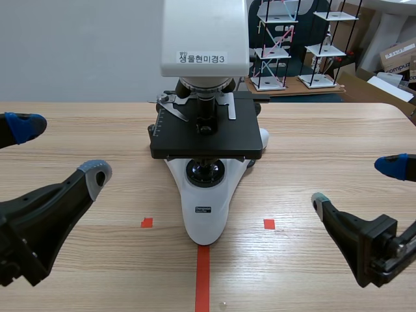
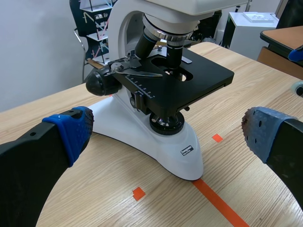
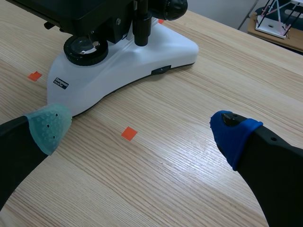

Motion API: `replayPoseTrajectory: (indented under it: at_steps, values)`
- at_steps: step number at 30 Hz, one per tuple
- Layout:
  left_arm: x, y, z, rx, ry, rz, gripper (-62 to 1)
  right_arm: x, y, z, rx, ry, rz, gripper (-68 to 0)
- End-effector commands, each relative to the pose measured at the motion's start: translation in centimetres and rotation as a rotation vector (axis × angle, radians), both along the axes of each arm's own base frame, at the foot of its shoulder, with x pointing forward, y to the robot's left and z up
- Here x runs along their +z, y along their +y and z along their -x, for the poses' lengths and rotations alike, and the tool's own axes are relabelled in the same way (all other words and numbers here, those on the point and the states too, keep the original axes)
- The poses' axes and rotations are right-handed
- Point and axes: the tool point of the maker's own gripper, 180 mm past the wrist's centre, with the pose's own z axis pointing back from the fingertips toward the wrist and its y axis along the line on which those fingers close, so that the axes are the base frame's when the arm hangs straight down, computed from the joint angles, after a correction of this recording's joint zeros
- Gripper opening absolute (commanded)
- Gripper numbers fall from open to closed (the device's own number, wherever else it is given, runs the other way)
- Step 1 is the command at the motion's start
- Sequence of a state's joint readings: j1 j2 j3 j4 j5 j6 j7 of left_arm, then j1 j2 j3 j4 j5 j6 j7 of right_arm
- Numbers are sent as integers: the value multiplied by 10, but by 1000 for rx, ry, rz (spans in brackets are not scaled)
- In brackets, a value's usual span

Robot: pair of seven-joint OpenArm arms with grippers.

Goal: Point at the stage knob

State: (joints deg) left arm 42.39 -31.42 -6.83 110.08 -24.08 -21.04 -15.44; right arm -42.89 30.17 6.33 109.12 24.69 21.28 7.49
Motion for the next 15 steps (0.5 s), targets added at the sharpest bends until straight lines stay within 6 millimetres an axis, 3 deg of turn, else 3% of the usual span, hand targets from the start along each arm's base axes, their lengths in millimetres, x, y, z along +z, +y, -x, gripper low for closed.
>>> replayPoseTrajectory:
  at_steps: [1, 9, 15]
  values:
    - [5, 1, 0, 10, -14, 22, 14, 12, 0, -4, 6, -43, -10, -74]
    - [5, 1, 0, 13, -15, 21, 14, 14, -4, -14, 2, -123, -84, -486]
    - [5, 2, -1, 16, -16, 20, 14, -4, -2, -28, 11, -152, -125, -644]
